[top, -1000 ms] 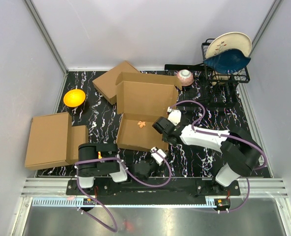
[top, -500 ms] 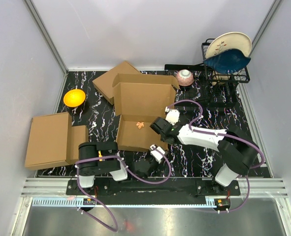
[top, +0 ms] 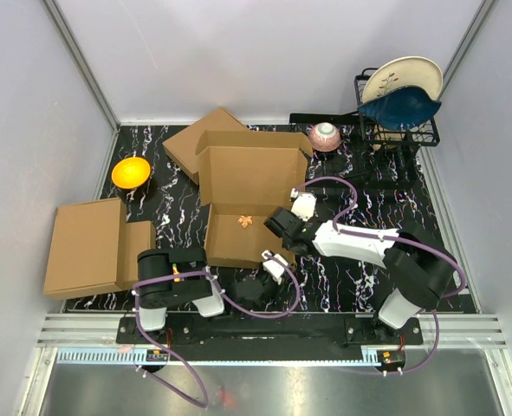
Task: Fold the paper box
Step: Fold the paper box at the center of the board.
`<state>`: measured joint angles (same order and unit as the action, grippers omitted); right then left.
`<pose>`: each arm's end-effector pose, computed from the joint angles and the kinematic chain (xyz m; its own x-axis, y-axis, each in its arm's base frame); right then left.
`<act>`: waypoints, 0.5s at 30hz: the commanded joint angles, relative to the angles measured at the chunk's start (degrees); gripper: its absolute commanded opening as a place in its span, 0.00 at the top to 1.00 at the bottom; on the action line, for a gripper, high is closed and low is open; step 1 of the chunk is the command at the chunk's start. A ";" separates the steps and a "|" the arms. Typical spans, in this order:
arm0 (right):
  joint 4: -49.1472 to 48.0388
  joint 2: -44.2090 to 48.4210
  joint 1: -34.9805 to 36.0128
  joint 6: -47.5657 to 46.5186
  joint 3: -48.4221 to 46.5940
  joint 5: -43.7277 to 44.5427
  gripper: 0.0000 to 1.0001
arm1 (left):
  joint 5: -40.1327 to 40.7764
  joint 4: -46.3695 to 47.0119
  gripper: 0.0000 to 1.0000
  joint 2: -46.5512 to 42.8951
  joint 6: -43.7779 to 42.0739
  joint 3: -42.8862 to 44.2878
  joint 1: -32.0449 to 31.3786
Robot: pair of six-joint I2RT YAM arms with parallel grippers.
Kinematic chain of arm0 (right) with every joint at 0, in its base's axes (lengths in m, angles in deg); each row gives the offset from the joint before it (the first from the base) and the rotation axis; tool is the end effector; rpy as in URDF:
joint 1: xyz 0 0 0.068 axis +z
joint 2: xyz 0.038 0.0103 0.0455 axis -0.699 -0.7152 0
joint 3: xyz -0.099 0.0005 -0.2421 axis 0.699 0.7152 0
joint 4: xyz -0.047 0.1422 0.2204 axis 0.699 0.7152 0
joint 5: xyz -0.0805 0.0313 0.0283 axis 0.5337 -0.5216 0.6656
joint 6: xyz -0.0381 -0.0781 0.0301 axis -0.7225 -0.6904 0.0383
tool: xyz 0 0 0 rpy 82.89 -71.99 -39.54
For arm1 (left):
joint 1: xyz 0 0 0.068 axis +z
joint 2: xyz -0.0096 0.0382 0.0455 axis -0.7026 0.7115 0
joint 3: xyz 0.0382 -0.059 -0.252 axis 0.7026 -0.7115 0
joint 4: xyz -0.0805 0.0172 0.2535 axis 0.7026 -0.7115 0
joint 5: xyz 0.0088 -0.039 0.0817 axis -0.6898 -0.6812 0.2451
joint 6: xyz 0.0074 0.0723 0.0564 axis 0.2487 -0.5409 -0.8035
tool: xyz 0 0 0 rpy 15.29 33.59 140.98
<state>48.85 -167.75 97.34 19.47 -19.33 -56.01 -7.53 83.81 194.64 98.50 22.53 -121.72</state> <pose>0.2307 0.2354 0.1153 -0.7780 0.0553 -0.6259 0.0601 0.9981 0.0135 0.1078 -0.3051 0.0768 -0.1973 0.0858 -0.9766 0.7509 0.6536 -0.0943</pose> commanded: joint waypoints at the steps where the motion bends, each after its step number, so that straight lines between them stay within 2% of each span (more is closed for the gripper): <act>1: 3.64 -5.45 4.31 5.20 5.26 -14.96 1.00 | 6.10 22.57 1.00 -1.26 1.76 0.88 5.18; 15: 4.60 -3.96 6.33 6.78 7.11 -17.16 1.00 | 7.60 22.57 1.00 -2.67 4.57 0.26 9.93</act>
<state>45.53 -167.01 97.93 20.65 -17.39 -54.94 -11.88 83.76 193.72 104.24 21.72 -118.20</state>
